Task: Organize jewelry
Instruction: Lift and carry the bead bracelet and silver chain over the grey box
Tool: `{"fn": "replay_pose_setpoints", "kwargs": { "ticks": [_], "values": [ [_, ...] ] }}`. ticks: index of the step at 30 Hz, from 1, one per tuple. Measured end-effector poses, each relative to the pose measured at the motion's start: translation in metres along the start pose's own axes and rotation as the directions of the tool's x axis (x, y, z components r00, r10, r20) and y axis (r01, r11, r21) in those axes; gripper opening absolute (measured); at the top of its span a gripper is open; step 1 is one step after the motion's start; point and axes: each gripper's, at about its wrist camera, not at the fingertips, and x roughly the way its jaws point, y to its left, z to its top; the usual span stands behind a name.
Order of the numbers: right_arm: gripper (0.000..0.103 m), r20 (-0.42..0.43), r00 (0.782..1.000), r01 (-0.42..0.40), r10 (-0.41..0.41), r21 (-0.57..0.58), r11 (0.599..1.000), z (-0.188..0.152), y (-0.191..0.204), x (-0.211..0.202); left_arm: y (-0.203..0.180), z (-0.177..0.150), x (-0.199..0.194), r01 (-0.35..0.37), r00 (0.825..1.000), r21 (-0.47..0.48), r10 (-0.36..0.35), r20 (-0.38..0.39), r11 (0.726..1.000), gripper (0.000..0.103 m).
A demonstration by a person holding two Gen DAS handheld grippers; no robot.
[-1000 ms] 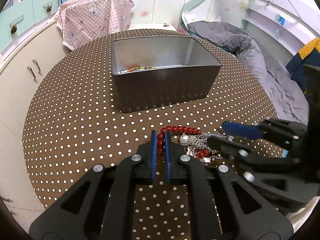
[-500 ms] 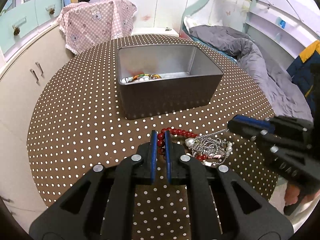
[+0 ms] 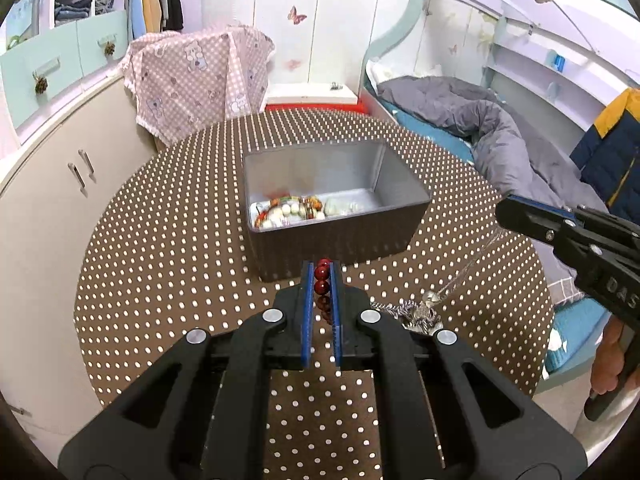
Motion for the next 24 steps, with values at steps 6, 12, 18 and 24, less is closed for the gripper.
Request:
{"fn": "replay_pose_setpoints", "kwargs": {
  "ticks": [6, 12, 18, 24],
  "values": [
    [0.000, 0.022, 1.000, 0.000, 0.000, -0.023, 1.000, 0.007, 0.006, -0.001, 0.003, 0.010, -0.010, -0.008, 0.999, 0.005, 0.007, 0.046, 1.000, 0.008],
    [0.017, -0.050, 0.997, 0.050, -0.050, -0.006, 0.999, -0.005, -0.004, 0.022, 0.004, 0.009, -0.009, 0.003, 0.999, 0.002, -0.003, 0.043, 1.000, 0.008],
    [0.055, -0.163, 0.983, 0.083, -0.080, 0.009, 0.997, -0.031, -0.013, 0.053, 0.005, 0.001, 0.001, 0.010, 1.000, -0.005, -0.010, 0.011, 1.000, 0.008],
    [0.061, -0.237, 0.969, 0.062, -0.070, -0.039, 0.997, -0.046, 0.007, 0.079, 0.009, -0.006, 0.010, 0.015, 1.000, -0.020, -0.015, -0.018, 1.000, 0.008]
  ]
}}
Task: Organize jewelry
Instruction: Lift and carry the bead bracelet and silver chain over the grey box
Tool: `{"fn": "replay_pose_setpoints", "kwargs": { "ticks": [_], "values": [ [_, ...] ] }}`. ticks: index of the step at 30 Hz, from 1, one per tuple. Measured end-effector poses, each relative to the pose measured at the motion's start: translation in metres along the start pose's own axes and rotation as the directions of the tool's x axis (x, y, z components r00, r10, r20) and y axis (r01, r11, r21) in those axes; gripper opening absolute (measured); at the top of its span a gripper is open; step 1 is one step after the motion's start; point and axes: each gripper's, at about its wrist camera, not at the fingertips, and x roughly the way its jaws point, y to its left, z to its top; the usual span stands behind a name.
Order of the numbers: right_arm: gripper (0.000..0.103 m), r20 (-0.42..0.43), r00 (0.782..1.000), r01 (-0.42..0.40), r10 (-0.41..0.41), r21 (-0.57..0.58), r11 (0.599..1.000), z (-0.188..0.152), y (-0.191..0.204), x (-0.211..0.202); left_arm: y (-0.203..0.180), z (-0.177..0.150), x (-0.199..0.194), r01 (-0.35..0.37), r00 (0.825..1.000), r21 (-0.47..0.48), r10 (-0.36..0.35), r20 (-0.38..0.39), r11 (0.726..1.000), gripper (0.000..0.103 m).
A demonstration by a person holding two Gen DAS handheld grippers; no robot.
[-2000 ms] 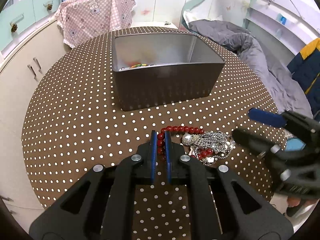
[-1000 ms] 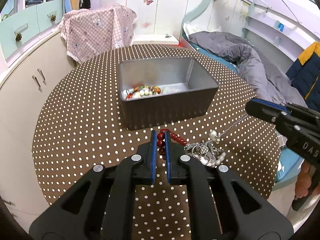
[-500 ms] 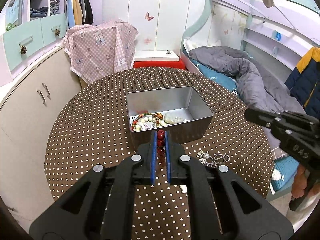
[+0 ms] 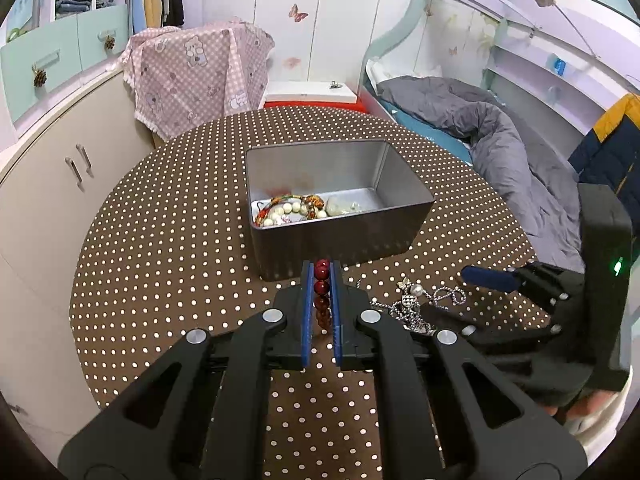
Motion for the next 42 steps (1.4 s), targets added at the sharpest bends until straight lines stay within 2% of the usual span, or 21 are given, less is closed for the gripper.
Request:
{"fn": "replay_pose_setpoints", "kwargs": {
  "ticks": [3, 5, 6, 8, 12, 21, 25, 34, 42],
  "values": [
    [0.058, -0.009, 1.000, -0.010, 0.010, -0.012, 1.000, -0.001, 0.007, 0.006, 0.001, -0.002, 0.002, -0.002, 1.000, -0.005, 0.002, -0.007, 1.000, 0.008],
    [0.038, -0.005, 1.000, 0.020, -0.020, -0.036, 0.999, -0.004, 0.013, 0.010, 0.003, -0.003, 0.002, -0.007, 1.000, -0.006, 0.006, -0.008, 1.000, 0.008],
    [0.033, -0.003, 0.999, 0.032, -0.032, -0.042, 0.999, -0.004, 0.014, 0.010, 0.003, -0.003, 0.002, -0.008, 1.000, -0.007, 0.007, -0.009, 1.000, 0.008],
    [0.016, 0.000, 0.998, 0.064, -0.064, -0.039, 0.997, -0.006, 0.011, 0.008, 0.005, -0.002, 0.003, -0.010, 1.000, -0.011, 0.010, -0.010, 1.000, 0.008],
    [0.006, 0.005, 0.999, 0.034, -0.034, -0.001, 0.999, -0.010, -0.001, 0.001, 0.006, -0.002, 0.004, -0.008, 1.000, -0.015, 0.007, -0.013, 1.000, 0.008],
    [0.006, 0.101, 0.995, -0.016, 0.015, 0.014, 1.000, -0.005, -0.015, -0.041, 0.003, 0.003, 0.003, 0.002, 1.000, -0.005, -0.002, 0.002, 1.000, 0.008],
    [0.006, 0.147, 0.989, -0.012, 0.012, -0.001, 1.000, 0.007, -0.015, -0.055, 0.002, 0.004, 0.000, 0.001, 1.000, -0.003, -0.001, 0.010, 1.000, 0.008],
    [0.006, 0.252, 0.967, -0.017, 0.030, -0.053, 0.998, 0.037, -0.008, -0.089, 0.006, 0.016, -0.016, 0.015, 0.998, -0.006, -0.015, 0.059, 1.000, 0.008],
    [0.006, 0.316, 0.948, -0.023, 0.048, -0.081, 0.996, 0.061, 0.001, -0.095, 0.011, 0.034, -0.033, 0.016, 0.992, -0.002, -0.016, 0.127, 1.000, 0.008]
  ]
}}
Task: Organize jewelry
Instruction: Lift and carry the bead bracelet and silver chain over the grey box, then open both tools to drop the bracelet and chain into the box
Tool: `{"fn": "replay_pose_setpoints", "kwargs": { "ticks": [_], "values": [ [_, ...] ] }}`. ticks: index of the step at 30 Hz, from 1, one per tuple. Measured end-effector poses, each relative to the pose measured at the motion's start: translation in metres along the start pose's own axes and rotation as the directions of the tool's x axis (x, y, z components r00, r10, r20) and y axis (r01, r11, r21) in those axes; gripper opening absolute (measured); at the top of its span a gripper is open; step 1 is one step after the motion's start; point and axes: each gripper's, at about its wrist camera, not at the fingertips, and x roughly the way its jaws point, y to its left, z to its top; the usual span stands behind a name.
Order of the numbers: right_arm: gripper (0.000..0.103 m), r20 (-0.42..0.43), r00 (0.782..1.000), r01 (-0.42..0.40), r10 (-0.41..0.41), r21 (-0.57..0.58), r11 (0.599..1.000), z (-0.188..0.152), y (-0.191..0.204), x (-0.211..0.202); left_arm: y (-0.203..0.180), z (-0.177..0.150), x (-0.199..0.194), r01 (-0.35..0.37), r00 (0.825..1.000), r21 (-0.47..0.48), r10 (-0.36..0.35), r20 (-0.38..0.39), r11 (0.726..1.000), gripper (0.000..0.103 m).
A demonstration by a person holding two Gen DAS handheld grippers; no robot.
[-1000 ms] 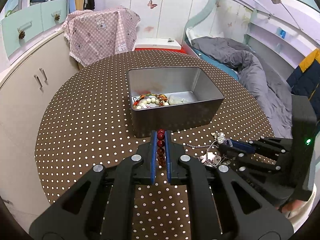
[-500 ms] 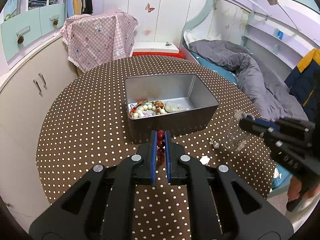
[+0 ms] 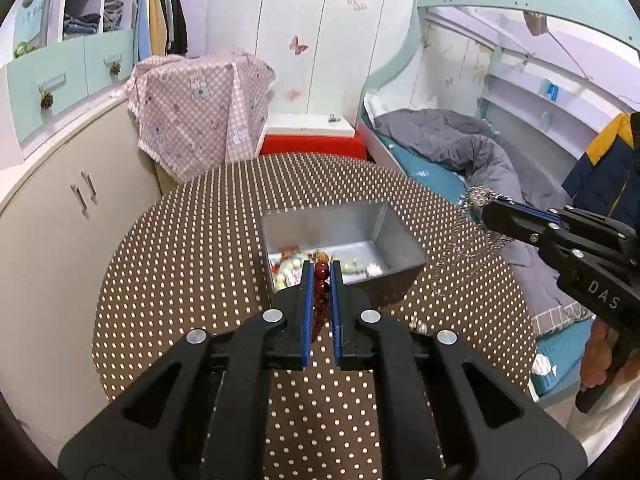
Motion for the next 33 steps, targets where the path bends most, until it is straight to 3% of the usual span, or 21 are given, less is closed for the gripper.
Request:
{"fn": "replay_pose_setpoints", "kwargs": {
  "ticks": [12, 19, 24, 27, 28, 29, 33],
  "values": [
    [0.006, 0.037, 0.999, -0.012, 0.013, -0.013, 1.000, 0.026, 0.001, 0.017, -0.002, 0.028, 0.003, 0.030, 0.998, 0.010, -0.030, 0.059, 1.000, 0.008],
    [0.006, -0.009, 1.000, -0.022, 0.022, -0.004, 1.000, 0.026, -0.005, 0.044, -0.005, 0.035, 0.025, 0.047, 0.998, 0.007, -0.047, 0.031, 0.999, 0.008],
    [0.008, -0.075, 0.997, -0.020, 0.020, 0.000, 1.000, 0.021, -0.009, 0.070, 0.001, 0.033, 0.046, 0.052, 0.998, -0.005, -0.052, -0.028, 0.999, 0.009],
    [0.029, -0.081, 0.997, -0.005, 0.005, 0.008, 1.000, 0.018, -0.013, 0.074, 0.004, 0.031, 0.053, 0.017, 0.999, 0.002, -0.017, -0.040, 1.000, 0.009],
    [0.046, -0.079, 0.997, -0.001, 0.003, 0.015, 1.000, 0.018, -0.015, 0.074, 0.005, 0.031, 0.054, 0.012, 0.999, 0.001, -0.012, -0.045, 1.000, 0.009],
    [0.053, -0.074, 0.997, 0.008, -0.006, 0.025, 1.000, 0.019, -0.018, 0.073, 0.006, 0.031, 0.054, 0.015, 0.999, 0.002, -0.014, -0.050, 1.000, 0.009],
    [0.060, -0.062, 0.998, 0.026, -0.023, 0.049, 0.998, 0.018, -0.025, 0.067, 0.007, 0.030, 0.054, -0.005, 0.998, 0.015, 0.006, -0.056, 1.000, 0.010]
  ]
}}
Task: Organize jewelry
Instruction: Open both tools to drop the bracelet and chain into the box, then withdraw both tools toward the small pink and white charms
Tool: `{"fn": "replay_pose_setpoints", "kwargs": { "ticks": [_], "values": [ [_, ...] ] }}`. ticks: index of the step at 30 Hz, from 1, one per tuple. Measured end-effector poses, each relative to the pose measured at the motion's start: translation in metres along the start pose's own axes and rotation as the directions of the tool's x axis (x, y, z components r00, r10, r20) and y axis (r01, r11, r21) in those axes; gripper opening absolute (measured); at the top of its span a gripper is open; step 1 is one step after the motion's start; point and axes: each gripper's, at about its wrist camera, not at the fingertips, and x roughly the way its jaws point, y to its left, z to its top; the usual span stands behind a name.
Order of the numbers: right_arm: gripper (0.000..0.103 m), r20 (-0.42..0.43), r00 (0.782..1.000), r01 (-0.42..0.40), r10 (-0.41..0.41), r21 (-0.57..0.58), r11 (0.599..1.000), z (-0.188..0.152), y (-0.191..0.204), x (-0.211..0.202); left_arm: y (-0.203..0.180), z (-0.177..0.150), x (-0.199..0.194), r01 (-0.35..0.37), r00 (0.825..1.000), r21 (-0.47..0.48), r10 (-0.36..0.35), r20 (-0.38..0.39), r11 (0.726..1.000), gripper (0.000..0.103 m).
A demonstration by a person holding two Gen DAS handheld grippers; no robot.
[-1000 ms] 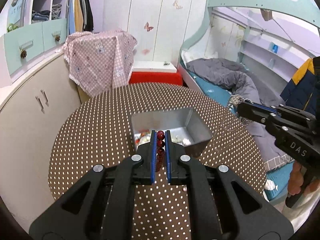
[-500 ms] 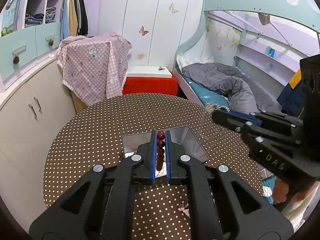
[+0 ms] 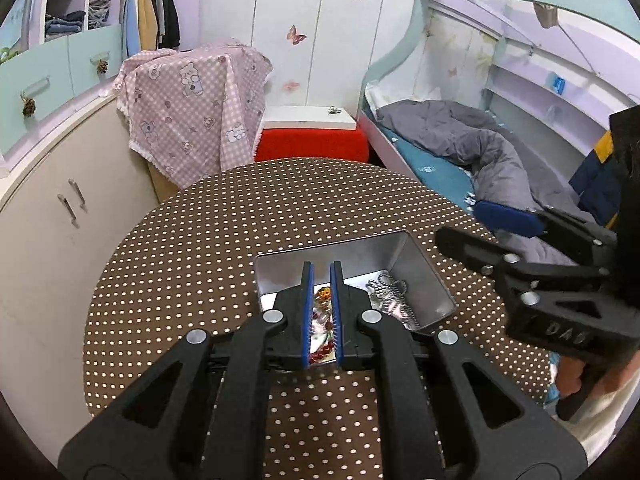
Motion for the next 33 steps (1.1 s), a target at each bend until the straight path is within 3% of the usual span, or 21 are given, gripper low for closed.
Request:
{"fn": "replay_pose_setpoints", "kwargs": {
  "ticks": [2, 3, 5, 23, 33],
  "values": [
    [0.064, -0.002, 1.000, 0.005, -0.005, 0.004, 1.000, -0.001, -0.001, -0.001, 0.001, -0.001, 0.000, -0.003, 1.000, -0.005, 0.003, -0.010, 1.000, 0.040],
    [0.064, -0.003, 1.000, 0.008, -0.008, 0.003, 1.000, -0.002, -0.001, -0.002, 0.001, -0.002, -0.002, -0.004, 1.000, -0.011, 0.004, 0.001, 1.000, 0.072],
    [0.067, -0.005, 1.000, 0.017, -0.017, 0.004, 1.000, -0.003, -0.001, -0.003, 0.000, -0.003, -0.008, -0.015, 0.999, -0.011, 0.015, 0.037, 1.000, 0.073],
    [0.073, 0.010, 0.999, 0.037, -0.037, 0.005, 0.999, -0.017, 0.008, -0.025, -0.005, -0.012, -0.023, -0.025, 0.999, -0.009, 0.025, 0.037, 1.000, 0.073],
    [0.073, 0.005, 0.998, 0.062, -0.062, 0.024, 0.998, -0.036, 0.008, -0.044, -0.015, -0.042, -0.031, -0.001, 1.000, 0.009, 0.001, 0.002, 1.000, 0.073]
  ]
}}
